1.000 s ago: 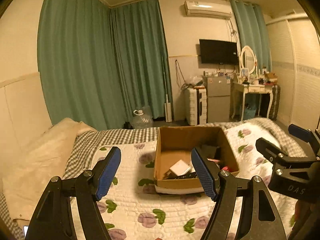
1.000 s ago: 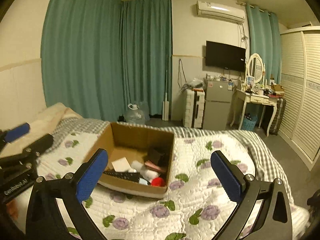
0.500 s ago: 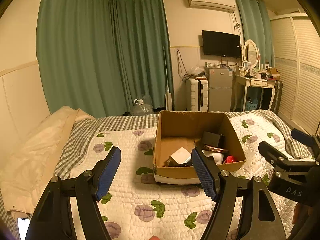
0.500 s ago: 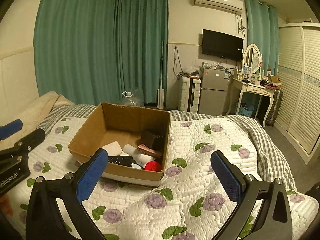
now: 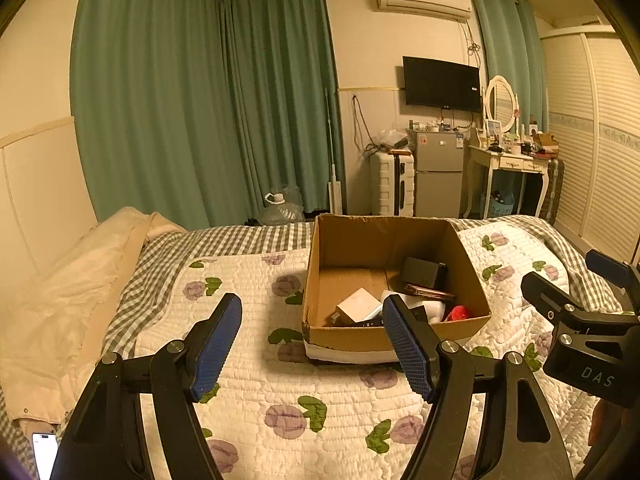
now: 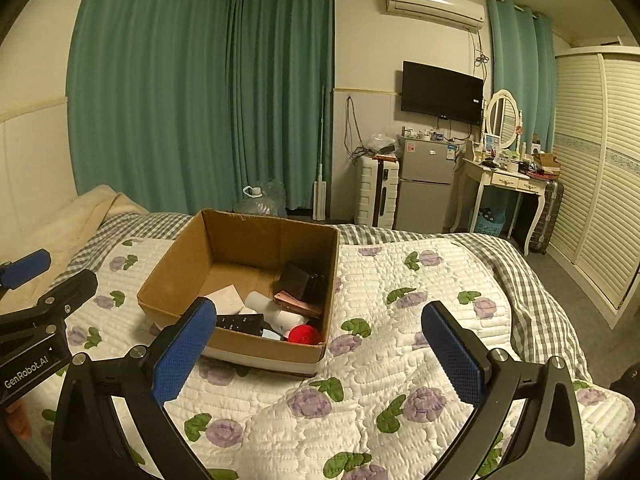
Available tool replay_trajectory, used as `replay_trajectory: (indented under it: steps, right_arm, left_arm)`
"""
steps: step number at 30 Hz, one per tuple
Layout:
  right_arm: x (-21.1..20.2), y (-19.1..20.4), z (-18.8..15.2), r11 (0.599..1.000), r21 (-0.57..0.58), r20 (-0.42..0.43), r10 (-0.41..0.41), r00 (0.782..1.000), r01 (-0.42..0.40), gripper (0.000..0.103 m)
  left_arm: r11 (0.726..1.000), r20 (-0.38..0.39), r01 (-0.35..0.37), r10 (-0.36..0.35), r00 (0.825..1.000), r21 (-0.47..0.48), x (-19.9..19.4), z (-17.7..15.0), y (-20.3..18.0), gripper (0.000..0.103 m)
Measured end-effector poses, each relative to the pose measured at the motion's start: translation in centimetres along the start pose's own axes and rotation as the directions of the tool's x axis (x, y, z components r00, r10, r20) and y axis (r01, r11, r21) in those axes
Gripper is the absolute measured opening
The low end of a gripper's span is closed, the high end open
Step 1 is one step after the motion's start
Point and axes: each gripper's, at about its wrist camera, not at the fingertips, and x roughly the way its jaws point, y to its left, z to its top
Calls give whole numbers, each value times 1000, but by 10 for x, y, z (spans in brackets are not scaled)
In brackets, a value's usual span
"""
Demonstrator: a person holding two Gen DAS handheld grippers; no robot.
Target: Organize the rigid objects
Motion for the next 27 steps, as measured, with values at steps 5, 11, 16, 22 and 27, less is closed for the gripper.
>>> replay_trajectory:
  steps: [5,11,16,22,27]
  right_arm:
    - [0,0,0,1000,-3,-3,1,1000,-1,103]
    - [1,0,-2,1000,-1,-4,1,1000,-1,103]
    - [0,0,-2,1000,-1,-7,1,1000,-1,103]
    - [-1,0,-2,1000,-1,-7,0,1000,0,103]
    - [0,1,-2,1000,-1,-10,0,1000,0,103]
  left_arm:
    - [1000,-2,1,-1,1000,-1,0,0,0,76]
    - [1000,-6,6,-6,1000,3,1,-1,-3,76]
    - [1000,-7,6,-6,1000,2,1,-1,-3,76]
    - [1000,-13,9,-9,1000,0,2,-3,-4,76]
    - [1000,-13,10,-10,1000,0,2,-2,-4,76]
